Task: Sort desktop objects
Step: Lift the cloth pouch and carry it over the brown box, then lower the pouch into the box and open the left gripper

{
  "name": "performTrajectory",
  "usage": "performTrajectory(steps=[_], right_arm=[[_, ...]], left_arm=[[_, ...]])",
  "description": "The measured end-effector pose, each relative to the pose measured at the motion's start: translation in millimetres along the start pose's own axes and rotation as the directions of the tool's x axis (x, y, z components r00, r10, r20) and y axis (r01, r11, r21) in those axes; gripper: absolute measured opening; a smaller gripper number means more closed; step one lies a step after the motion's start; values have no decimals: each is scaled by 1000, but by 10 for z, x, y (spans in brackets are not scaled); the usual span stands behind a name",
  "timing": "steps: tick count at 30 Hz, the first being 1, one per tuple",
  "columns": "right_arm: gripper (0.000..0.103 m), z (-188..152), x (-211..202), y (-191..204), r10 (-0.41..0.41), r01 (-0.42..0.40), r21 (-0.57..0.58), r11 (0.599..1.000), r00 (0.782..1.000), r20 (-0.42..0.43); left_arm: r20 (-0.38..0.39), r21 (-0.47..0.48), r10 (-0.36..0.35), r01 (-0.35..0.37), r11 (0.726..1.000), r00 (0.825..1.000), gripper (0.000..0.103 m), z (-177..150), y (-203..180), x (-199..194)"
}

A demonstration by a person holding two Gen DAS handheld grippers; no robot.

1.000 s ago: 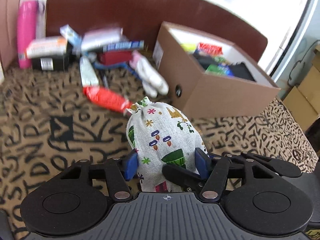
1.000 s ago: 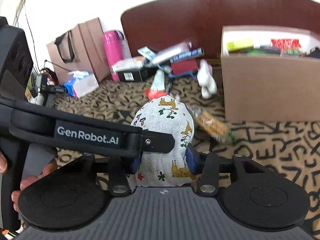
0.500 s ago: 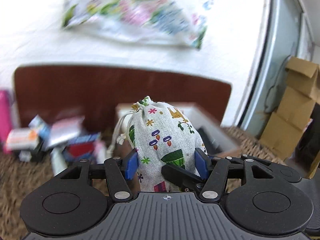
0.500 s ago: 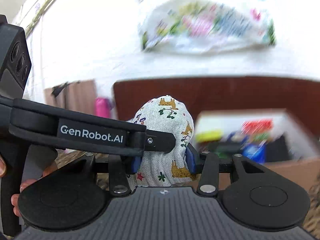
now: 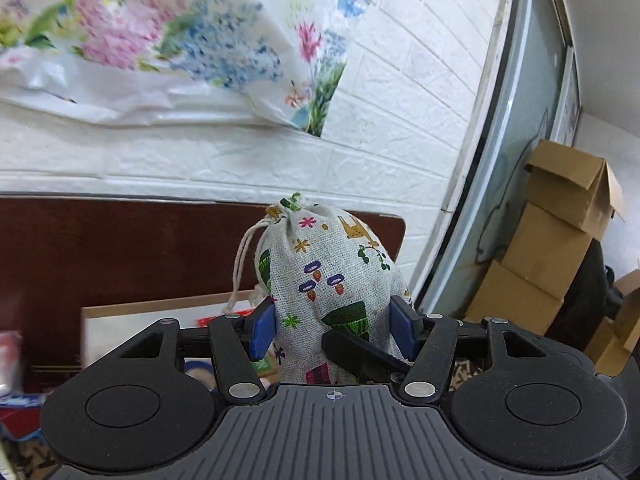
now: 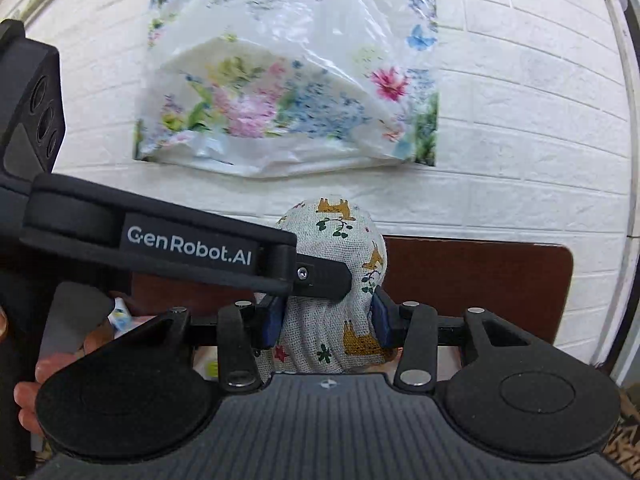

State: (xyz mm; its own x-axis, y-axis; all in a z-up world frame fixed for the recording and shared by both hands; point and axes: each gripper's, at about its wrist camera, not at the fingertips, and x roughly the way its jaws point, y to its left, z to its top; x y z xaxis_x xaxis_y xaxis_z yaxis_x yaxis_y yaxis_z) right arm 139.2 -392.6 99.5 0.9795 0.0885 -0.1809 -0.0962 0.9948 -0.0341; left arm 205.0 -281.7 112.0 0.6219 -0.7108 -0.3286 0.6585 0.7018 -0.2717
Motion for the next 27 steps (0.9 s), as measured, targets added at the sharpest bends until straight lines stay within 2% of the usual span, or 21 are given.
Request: performTrajectory(steps=[6,10,11,12,13,15,16,17,22,24,27], right_arm=[[50,-135,433,-378,-10,8,-35,999,998,-58],[50,-261,680,-583,3,-7,-36,999,995,-104],[50,-300,755,-623,9,-14,-38,999,992,-125],[50,-335,818,-650,12,-19,-42,999,989,-149],[52,-378,902,-668,17,-26,-49,998,982,-188],[58,-458,1032,-669,12,-28,-63,998,969,-248],[65,-498,1066,-651,-5,-16,-76,997,965,-263],[73,-544,1080,-622,-34,8,-99,995,961,-273],[92,-671,1078,-484,-82,30,-180,983,954,-289],[96,-666,1067,-432,-110,53,-203,978,952,-284],[98,-636,1015,-392,-101,51,-181,982,954,-283]], left_arm=[[-56,-60,-40,37,998,998,62,28,119,690],[-90,-83,-51,44,996,995,62,-69,219,1064],[-103,-95,-50,40,995,993,65,-99,259,1154],[-118,-106,-50,37,994,992,75,-139,296,1226],[-140,-121,-43,26,992,989,76,-182,335,1306],[-187,-170,-11,-22,985,982,97,-286,440,1454],[-202,-197,9,-49,979,979,102,-335,490,1492],[-210,-211,23,-68,975,977,103,-376,536,1507],[-222,-140,44,-77,987,974,103,-434,556,1472],[-222,-111,57,-84,990,973,103,-446,524,1453],[-228,-71,65,-83,994,971,103,-462,458,1436]])
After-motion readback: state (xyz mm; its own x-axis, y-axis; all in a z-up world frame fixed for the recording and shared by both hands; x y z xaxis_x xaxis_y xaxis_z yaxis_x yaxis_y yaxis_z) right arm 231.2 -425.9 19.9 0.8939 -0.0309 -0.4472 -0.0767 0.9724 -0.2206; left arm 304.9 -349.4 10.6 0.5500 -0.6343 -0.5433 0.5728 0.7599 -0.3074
